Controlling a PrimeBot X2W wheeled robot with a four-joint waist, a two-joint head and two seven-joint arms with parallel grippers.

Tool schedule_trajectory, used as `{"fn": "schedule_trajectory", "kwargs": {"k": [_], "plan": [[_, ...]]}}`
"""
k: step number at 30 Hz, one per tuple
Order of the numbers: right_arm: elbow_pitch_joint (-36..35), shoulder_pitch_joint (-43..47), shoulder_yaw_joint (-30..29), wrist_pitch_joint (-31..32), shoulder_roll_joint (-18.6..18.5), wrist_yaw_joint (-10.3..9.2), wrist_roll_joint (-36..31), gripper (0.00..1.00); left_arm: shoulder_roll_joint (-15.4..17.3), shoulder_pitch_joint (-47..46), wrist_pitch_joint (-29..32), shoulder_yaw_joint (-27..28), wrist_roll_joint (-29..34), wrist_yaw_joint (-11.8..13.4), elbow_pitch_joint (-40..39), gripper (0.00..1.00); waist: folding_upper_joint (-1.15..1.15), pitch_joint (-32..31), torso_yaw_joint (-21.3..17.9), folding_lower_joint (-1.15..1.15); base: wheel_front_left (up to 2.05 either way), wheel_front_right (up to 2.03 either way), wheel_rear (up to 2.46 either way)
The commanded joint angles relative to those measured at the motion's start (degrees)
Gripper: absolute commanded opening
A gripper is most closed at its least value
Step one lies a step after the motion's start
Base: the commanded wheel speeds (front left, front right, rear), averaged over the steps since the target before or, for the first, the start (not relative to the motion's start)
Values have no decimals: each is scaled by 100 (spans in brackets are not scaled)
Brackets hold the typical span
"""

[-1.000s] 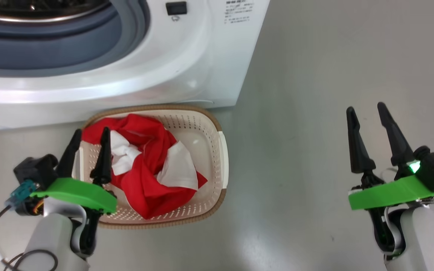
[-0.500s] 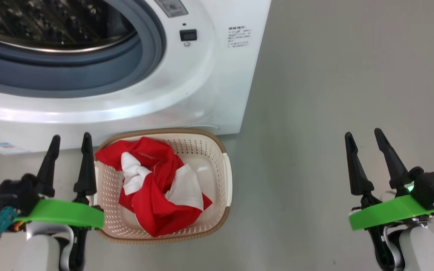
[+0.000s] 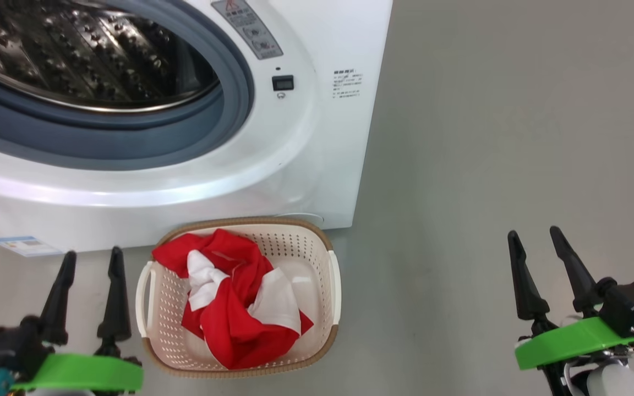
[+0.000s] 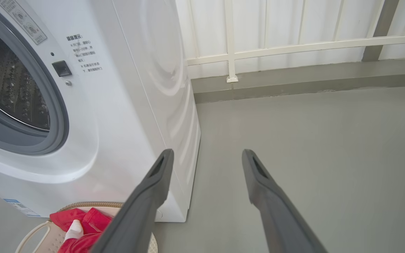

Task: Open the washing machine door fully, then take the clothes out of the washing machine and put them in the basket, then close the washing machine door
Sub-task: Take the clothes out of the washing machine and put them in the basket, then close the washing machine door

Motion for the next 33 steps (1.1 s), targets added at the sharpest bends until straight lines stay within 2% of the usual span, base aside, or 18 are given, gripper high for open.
{"fn": "schedule_trajectory", "kwargs": {"k": [1, 10, 33], "plan": [[-122, 79, 109, -36, -19, 37, -6, 100, 111, 151, -27, 251, 65, -32, -267, 100, 0, -102, -8, 0, 0, 0, 0], [-126, 303, 49, -36, -19, 37, 11, 100, -47, 661, -27, 312, 113, -32, -622, 100, 0, -237, 9, 0, 0, 0, 0], [-98, 374, 75, -36, -19, 37, -9, 100, -124, 768, -27, 231, 176, -32, -605, 100, 0, -453, -30, 0, -3, 3, 0]]}}
